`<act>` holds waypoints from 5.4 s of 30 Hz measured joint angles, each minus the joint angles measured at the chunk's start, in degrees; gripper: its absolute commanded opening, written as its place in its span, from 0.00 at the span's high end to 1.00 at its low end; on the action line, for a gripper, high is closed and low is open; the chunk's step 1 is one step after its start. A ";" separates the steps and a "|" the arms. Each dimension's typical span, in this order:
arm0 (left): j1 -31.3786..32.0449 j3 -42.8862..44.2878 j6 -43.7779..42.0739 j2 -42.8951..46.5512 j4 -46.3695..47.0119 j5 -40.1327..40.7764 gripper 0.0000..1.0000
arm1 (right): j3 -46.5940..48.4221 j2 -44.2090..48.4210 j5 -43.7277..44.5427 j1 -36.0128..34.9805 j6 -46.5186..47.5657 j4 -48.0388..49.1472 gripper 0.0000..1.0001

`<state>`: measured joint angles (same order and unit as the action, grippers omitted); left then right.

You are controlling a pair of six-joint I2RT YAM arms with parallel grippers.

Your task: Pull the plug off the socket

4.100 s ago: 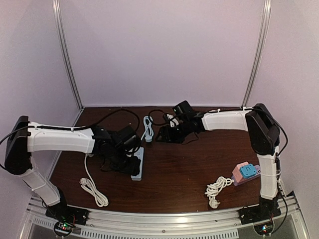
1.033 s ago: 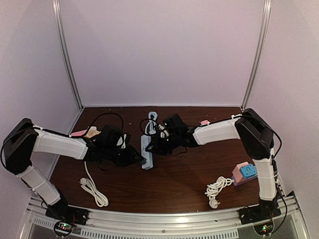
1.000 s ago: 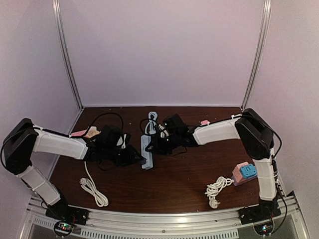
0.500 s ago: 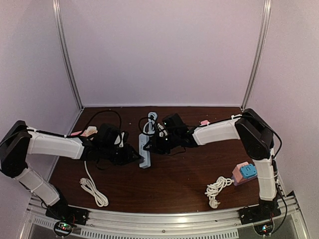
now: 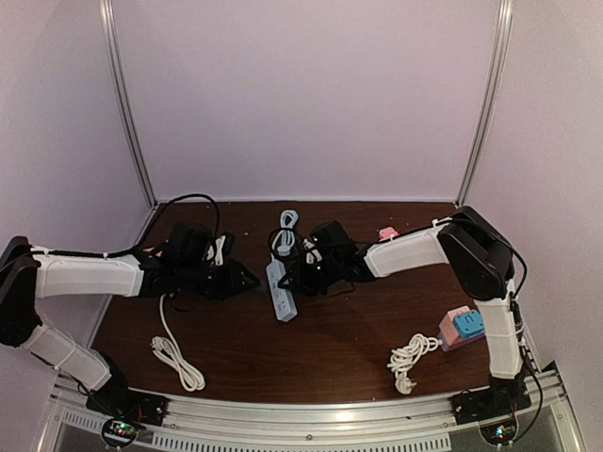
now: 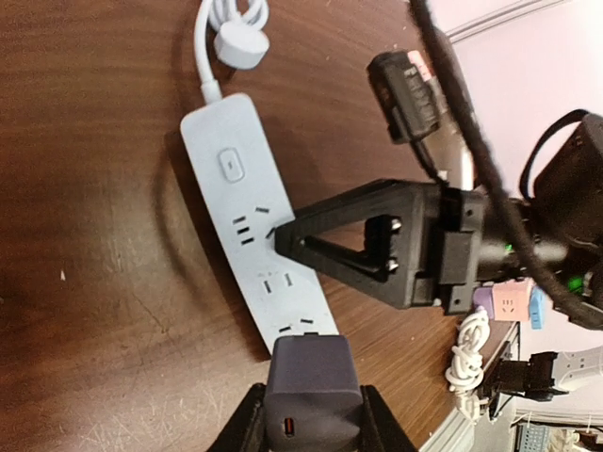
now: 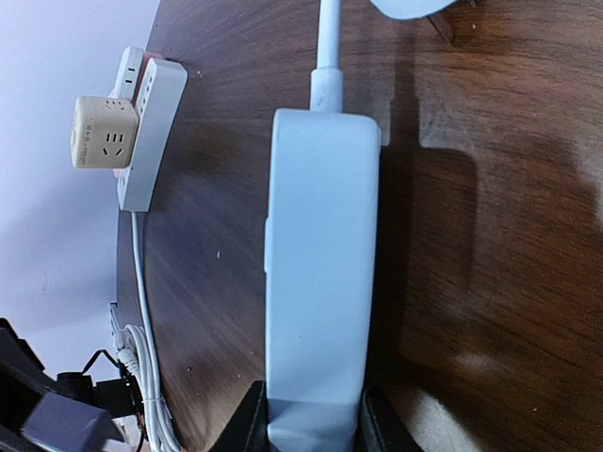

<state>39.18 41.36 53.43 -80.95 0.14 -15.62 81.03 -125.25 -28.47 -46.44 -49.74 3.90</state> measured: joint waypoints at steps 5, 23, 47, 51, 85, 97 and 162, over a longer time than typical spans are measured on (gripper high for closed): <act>-0.35 2.47 -1.97 0.76 -0.22 -0.74 1.00 | 0.02 -0.02 0.11 0.35 0.04 -0.20 0.94; -6.47 2.47 -1.22 0.61 0.50 -12.22 1.00 | -4.68 5.33 7.58 0.98 12.46 -4.72 0.22; -8.50 2.34 18.86 -4.48 21.00 -33.97 0.98 | -27.82 31.06 -1.20 -2.73 44.65 29.11 0.24; -6.60 2.36 21.55 -5.92 25.64 -34.86 0.98 | -24.09 30.91 -1.97 -4.15 46.97 26.29 0.25; -4.68 2.12 34.03 -9.60 43.71 -38.56 0.53 | -20.24 29.33 -3.85 -4.72 51.08 18.45 0.91; -5.90 2.69 24.00 -7.26 32.85 -32.72 0.02 | -19.17 28.76 -1.11 -5.03 46.53 13.20 1.00; -19.65 19.54 -22.10 2.73 -34.80 16.94 0.02 | 38.99 -13.86 20.63 25.70 28.92 -51.41 0.58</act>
<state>19.53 60.90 31.33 -78.22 -34.65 1.32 120.03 -139.11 -7.84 -20.73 -20.82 -47.51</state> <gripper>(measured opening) 0.975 0.368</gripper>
